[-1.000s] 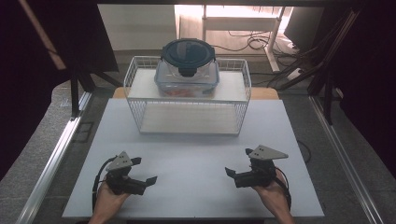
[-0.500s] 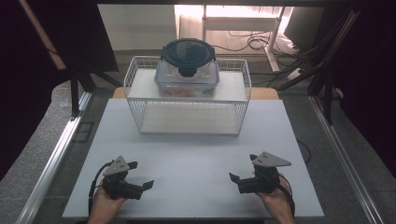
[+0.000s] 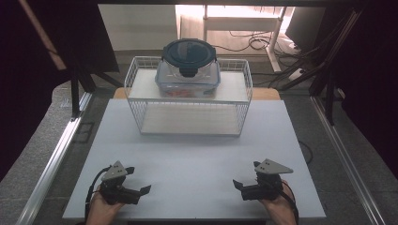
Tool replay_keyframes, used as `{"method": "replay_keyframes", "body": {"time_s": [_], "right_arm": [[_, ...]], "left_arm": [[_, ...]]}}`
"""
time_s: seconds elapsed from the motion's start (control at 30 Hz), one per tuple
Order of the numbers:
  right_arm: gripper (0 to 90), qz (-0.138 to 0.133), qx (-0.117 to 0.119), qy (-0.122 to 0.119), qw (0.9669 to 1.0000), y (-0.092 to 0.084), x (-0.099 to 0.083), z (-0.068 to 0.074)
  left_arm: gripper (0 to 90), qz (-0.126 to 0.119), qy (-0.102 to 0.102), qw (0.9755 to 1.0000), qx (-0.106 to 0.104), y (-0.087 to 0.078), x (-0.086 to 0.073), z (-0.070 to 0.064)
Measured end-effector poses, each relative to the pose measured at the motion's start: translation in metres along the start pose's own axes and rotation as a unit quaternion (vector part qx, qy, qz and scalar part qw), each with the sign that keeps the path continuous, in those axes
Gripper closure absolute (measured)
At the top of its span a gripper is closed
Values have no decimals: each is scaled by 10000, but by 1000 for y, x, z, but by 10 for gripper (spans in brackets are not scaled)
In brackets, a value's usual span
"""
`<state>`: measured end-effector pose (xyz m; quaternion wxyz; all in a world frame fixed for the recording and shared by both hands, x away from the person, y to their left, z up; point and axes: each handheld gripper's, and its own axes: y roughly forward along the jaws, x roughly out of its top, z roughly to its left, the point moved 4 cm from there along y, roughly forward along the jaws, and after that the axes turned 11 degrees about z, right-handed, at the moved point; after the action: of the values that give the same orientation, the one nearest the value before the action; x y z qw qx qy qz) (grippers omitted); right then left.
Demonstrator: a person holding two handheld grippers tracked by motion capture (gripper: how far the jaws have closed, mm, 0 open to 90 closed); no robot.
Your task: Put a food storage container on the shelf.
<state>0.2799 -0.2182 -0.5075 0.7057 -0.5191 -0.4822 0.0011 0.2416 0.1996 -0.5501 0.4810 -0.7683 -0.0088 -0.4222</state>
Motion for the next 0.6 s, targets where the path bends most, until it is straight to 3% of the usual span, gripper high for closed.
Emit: {"method": "replay_keyframes", "body": {"time_s": [0.43,0.6], "right_arm": [[0,458,40,23,9989,14,-17,3],[0,572,10,20,9984,17,-19,3]], "left_arm": [[16,471,-185,9987,6,14,-9,5],[16,556,-157,9983,11,16,-10,5]]}}
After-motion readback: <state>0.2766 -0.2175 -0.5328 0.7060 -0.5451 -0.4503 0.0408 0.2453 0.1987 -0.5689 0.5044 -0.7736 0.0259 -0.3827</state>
